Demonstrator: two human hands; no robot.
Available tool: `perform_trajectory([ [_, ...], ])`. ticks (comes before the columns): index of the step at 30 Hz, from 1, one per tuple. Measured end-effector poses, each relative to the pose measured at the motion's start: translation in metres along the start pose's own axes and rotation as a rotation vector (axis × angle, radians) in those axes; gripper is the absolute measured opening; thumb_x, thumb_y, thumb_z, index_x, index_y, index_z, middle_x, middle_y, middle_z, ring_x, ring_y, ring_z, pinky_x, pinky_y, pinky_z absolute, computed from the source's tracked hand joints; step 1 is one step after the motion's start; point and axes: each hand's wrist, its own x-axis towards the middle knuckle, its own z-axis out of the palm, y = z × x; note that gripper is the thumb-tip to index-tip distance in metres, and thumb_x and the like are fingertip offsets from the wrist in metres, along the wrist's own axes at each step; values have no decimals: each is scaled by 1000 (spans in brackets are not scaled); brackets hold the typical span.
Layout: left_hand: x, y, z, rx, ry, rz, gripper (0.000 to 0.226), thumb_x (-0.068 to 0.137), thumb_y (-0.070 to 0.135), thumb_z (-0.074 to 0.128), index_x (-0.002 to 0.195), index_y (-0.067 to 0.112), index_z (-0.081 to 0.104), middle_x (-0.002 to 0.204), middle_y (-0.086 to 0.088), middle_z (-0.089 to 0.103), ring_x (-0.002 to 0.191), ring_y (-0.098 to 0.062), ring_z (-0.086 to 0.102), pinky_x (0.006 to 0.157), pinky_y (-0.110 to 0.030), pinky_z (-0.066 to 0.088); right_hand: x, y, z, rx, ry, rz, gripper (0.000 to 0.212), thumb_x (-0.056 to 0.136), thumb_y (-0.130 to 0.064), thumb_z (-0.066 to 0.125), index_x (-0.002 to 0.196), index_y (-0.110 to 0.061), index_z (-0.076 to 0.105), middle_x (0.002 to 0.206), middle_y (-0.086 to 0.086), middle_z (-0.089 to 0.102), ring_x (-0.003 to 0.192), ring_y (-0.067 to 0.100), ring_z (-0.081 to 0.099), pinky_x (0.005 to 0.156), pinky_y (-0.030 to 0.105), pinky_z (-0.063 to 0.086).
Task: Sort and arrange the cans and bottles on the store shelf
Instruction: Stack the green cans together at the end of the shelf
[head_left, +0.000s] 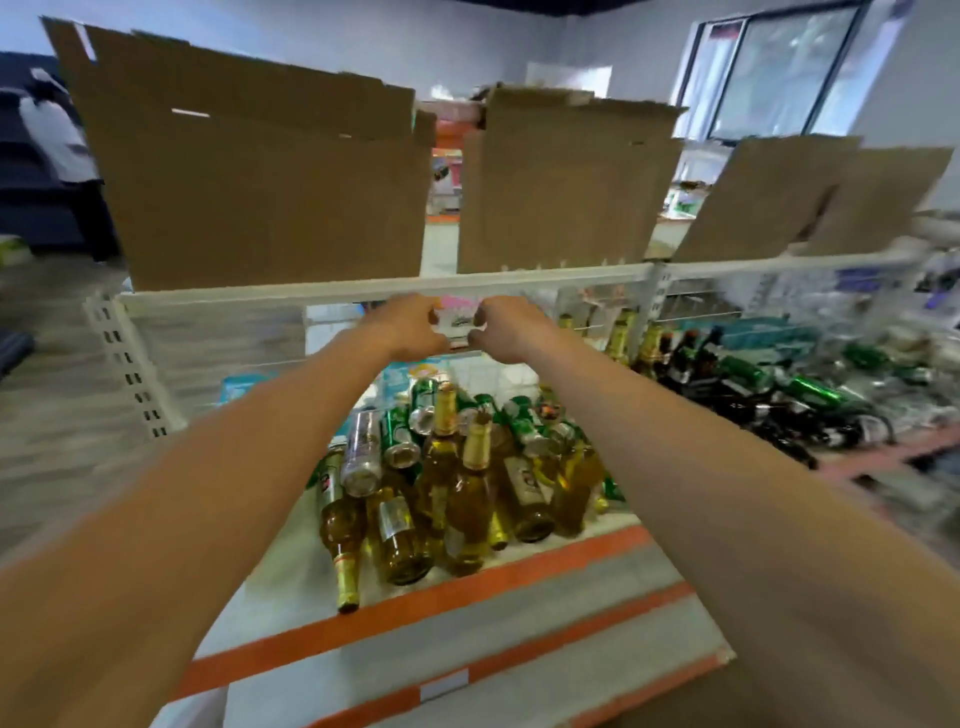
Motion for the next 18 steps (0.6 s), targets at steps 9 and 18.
perform_trajectory([
  [9, 20, 214, 76, 178, -183, 241, 35, 88, 38, 68, 109, 10, 66, 109, -9, 63, 95, -25, 59, 79, -35, 48, -121, 230, -61, 6, -77, 249, 27, 100, -28, 54, 113, -6, 62, 111, 16, 66, 95, 32, 62, 78, 38, 50],
  [18, 13, 433, 169, 170, -321, 434, 31, 86, 37, 71, 103, 14, 60, 107, -10, 62, 93, -24, 59, 82, -36, 50, -245, 427, -93, -41, -92, 494, 28, 95, -32, 60, 97, -3, 60, 82, 5, 57, 81, 26, 56, 69, 32, 43],
])
